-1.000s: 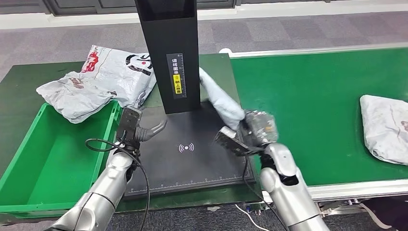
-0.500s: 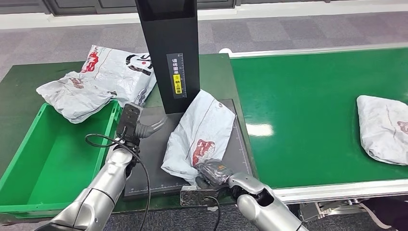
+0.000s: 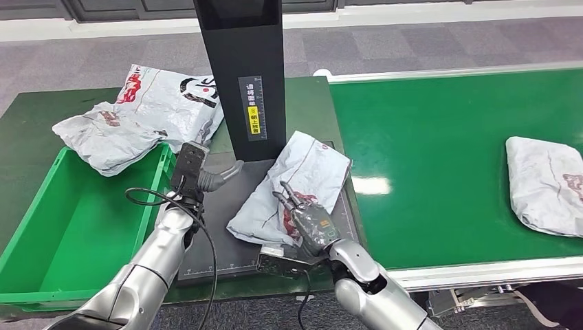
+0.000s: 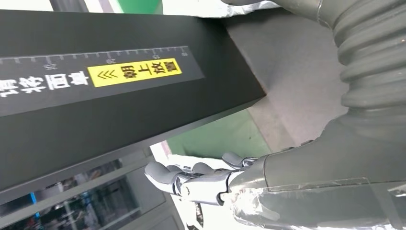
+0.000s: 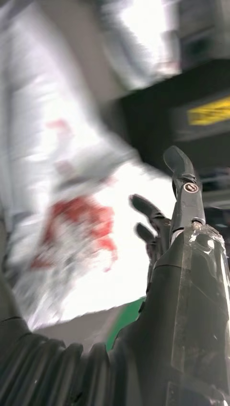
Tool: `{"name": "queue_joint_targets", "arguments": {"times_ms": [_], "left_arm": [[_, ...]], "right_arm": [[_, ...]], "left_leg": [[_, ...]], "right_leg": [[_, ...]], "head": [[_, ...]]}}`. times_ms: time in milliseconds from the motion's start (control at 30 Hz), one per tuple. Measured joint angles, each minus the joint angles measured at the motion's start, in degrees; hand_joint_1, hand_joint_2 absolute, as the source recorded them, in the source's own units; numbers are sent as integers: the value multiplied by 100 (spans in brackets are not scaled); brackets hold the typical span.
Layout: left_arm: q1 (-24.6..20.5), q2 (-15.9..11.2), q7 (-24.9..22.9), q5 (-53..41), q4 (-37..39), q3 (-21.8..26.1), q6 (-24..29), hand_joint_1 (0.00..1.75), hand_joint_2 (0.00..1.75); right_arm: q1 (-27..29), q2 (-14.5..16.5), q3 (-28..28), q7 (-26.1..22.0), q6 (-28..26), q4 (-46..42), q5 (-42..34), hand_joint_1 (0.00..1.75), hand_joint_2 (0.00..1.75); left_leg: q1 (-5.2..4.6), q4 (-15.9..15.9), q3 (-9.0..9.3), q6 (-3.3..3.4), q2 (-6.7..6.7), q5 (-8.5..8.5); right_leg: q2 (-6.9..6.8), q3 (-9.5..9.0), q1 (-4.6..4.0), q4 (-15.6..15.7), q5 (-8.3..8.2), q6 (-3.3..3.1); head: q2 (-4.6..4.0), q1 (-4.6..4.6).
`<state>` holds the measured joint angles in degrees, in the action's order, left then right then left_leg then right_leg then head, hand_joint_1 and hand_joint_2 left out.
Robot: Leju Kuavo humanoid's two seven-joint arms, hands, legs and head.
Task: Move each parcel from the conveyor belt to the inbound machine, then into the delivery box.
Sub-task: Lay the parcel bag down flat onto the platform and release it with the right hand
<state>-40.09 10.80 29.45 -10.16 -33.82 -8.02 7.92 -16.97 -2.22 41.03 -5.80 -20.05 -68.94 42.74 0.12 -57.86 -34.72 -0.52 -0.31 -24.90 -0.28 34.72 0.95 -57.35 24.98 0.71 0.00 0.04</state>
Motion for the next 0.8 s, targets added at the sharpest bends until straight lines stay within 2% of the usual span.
{"name": "queue_joint_targets", "arguments": {"times_ms": [67, 233, 367, 500, 600, 700, 800], "left_arm": [[-5, 14, 49, -1, -10, 0, 69, 0, 175], [-29, 44, 118, 25, -14, 0, 153, 0, 175], [-64, 69, 166, 96, -18, -15, 160, 0, 175], [-75, 82, 137, 54, -43, -104, 77, 0, 175], [-73, 74, 7, -266, -42, -305, -142, 0, 175], [-56, 43, -148, -757, -26, -689, -473, 0, 175], [-40, 0, -305, -1429, 56, -1235, -797, 0, 175]], "right_arm": [[0, 31, -176, -222, -313, -23, -129, 0, 175], [1, 101, -499, -689, -632, -37, -500, 0, 175], [-42, 186, -791, -1357, -828, -37, -1465, 0, 175], [-91, 233, -1080, -1749, -678, -37, -2512, 0, 175], [-109, 272, -1359, -1901, -330, -37, -3732, 0, 175], [-166, 288, -1718, -1900, -25, -11, -4563, 0, 175], [-263, 288, -2049, -1903, 171, 100, -4892, 0, 175]], "left_leg": [[0, 0, 0, 0, 0, 0], [0, 0, 0, 0, 1, 0], [0, 0, 0, 0, 0, 0], [0, 0, 0, 0, 0, 0], [-1, 0, -2, 0, -4, 0], [-2, 0, -3, 0, -5, 0], [-4, 0, -3, 1, -4, 0]], "right_leg": [[0, 0, 0, 0, 0, 0], [0, 1, 0, 0, 0, 0], [0, 0, 0, -1, 0, 0], [0, 0, 0, -1, 0, 0], [-3, 0, 1, 0, 0, 0], [-4, -1, 2, 0, -1, 0], [-3, -1, 3, 1, -1, 1]], "head": [[0, 0], [0, 0], [0, 0], [0, 0], [0, 0], [0, 0], [0, 0]]}}
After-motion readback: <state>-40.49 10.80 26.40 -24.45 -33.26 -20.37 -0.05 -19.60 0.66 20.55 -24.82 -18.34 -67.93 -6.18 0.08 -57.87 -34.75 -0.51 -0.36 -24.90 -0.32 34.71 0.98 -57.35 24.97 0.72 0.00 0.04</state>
